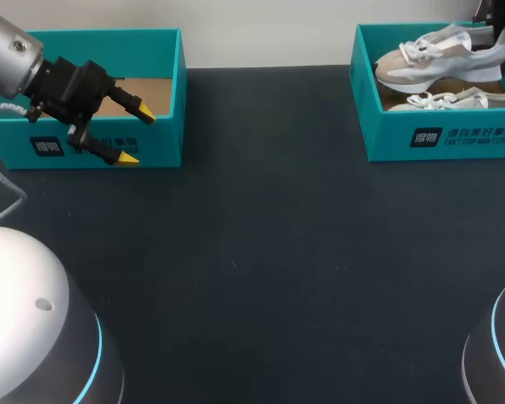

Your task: Take the shoe out of the shoebox, open the shoe tongue, remove and reinsert the insole, then place the shoe into the shoebox

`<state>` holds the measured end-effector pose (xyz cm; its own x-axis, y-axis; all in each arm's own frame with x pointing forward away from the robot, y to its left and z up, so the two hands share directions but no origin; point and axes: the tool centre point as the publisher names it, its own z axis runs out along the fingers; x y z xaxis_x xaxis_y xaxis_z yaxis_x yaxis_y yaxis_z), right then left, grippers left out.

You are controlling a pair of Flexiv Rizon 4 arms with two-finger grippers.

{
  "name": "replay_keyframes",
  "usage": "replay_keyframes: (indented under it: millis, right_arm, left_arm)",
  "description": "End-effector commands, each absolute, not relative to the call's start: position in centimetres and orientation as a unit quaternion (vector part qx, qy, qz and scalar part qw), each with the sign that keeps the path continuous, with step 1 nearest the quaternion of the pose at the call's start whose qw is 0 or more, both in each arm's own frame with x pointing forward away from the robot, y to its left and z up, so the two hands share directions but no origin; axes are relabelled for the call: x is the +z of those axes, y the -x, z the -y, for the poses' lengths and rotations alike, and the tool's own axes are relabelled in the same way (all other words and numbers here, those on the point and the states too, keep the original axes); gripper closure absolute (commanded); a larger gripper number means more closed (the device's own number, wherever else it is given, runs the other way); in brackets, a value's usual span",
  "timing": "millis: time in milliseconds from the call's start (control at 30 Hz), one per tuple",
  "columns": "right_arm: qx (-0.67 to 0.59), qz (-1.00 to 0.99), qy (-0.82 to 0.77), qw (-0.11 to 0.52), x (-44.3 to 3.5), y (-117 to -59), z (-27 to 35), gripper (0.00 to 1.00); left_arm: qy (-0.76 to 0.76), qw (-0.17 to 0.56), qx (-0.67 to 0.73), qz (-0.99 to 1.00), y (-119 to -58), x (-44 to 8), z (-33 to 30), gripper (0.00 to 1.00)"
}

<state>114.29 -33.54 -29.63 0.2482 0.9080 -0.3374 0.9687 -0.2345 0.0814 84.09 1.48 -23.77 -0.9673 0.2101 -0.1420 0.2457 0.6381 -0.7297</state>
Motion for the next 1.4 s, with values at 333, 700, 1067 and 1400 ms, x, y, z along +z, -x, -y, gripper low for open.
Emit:
replay_keyframes:
  millis: [333,700,1067,1400]
  right_arm:
    - [-0.108,-0.611,-0.774,0.128,-32.8,-116.4,34.6,1.0]
    - [-0.099,-0.617,-0.772,0.119,-34.7,-116.9,34.7,1.0]
    - [-0.106,-0.614,-0.775,0.108,-36.7,-116.6,35.2,1.0]
    - [-0.091,-0.604,-0.784,0.111,-37.1,-116.8,35.5,0.64]
  left_arm:
    - [-0.126,0.022,-0.405,-0.905,-84.1,-23.8,-1.5,0.0]
    - [-0.126,0.022,-0.405,-0.905,-84.1,-23.8,-1.5,0.0]
    - [-0.126,0.022,-0.405,-0.905,-84.1,-23.8,-1.5,0.0]
    - [-0.126,0.022,-0.405,-0.905,-84.1,-23.8,-1.5,0.0]
